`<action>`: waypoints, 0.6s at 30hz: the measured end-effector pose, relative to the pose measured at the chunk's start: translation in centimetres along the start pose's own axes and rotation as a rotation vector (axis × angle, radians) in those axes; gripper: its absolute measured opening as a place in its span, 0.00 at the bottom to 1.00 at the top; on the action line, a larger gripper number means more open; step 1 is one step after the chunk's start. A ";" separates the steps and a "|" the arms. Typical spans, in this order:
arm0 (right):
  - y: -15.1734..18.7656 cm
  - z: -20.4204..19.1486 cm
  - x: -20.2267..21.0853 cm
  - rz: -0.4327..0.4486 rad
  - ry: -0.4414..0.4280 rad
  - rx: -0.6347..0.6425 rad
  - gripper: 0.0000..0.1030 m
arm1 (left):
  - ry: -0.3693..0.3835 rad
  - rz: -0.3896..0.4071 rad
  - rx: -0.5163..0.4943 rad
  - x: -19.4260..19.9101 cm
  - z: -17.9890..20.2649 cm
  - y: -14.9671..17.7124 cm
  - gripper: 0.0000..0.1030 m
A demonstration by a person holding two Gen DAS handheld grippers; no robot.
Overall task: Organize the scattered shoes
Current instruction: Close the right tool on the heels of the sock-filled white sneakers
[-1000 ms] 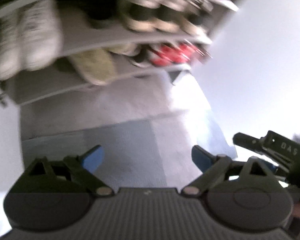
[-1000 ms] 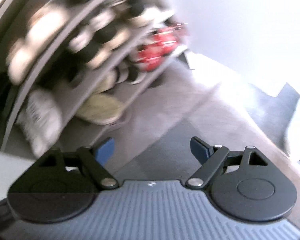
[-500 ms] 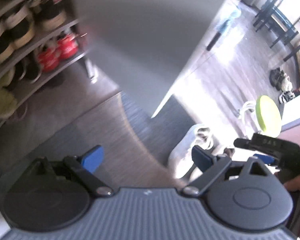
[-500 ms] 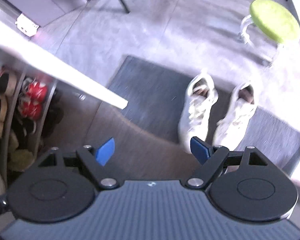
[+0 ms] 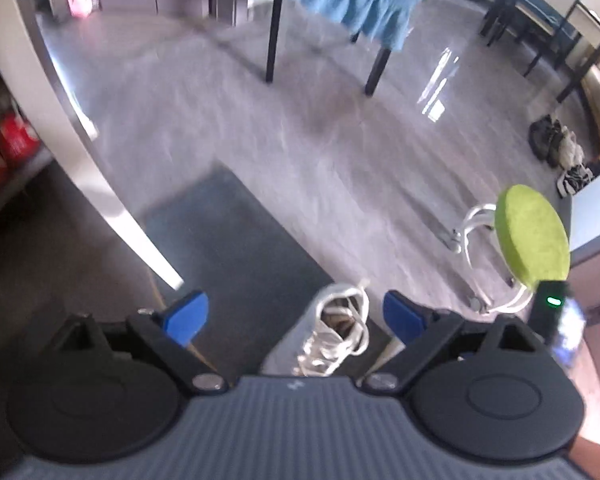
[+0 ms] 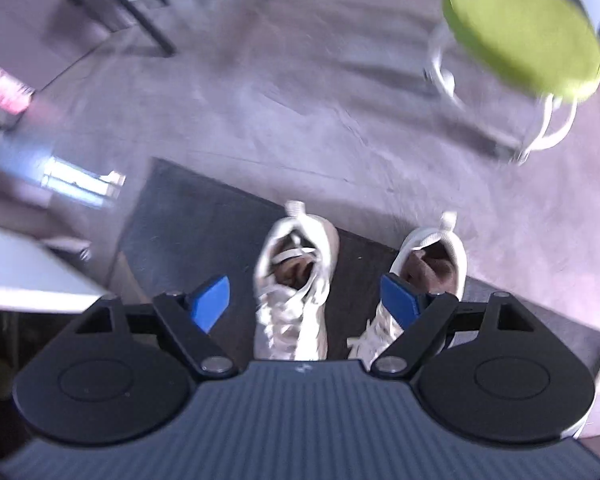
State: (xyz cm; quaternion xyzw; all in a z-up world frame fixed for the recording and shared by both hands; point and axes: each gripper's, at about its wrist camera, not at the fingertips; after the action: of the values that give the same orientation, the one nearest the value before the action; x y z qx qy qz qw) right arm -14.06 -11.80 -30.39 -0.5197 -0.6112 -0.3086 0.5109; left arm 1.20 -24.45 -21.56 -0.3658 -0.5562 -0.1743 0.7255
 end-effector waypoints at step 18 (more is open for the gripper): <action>0.7 5.6 -15.1 -0.024 -0.083 -0.235 0.89 | -0.086 -0.179 -0.033 -10.0 -1.8 3.0 0.88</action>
State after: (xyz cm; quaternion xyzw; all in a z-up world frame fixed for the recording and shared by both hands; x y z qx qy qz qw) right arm -15.99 -11.34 -46.36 -0.5811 -0.5977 -0.3626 0.4168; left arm 1.20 -25.28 -32.10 -0.3335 -0.6143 -0.2317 0.6766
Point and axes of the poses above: each gripper's, at about its wrist camera, not at the fingertips, and x roughly against the way its jaws point, z to its right, y to its underside, and after that the axes turned 4 degrees about -z, right-handed
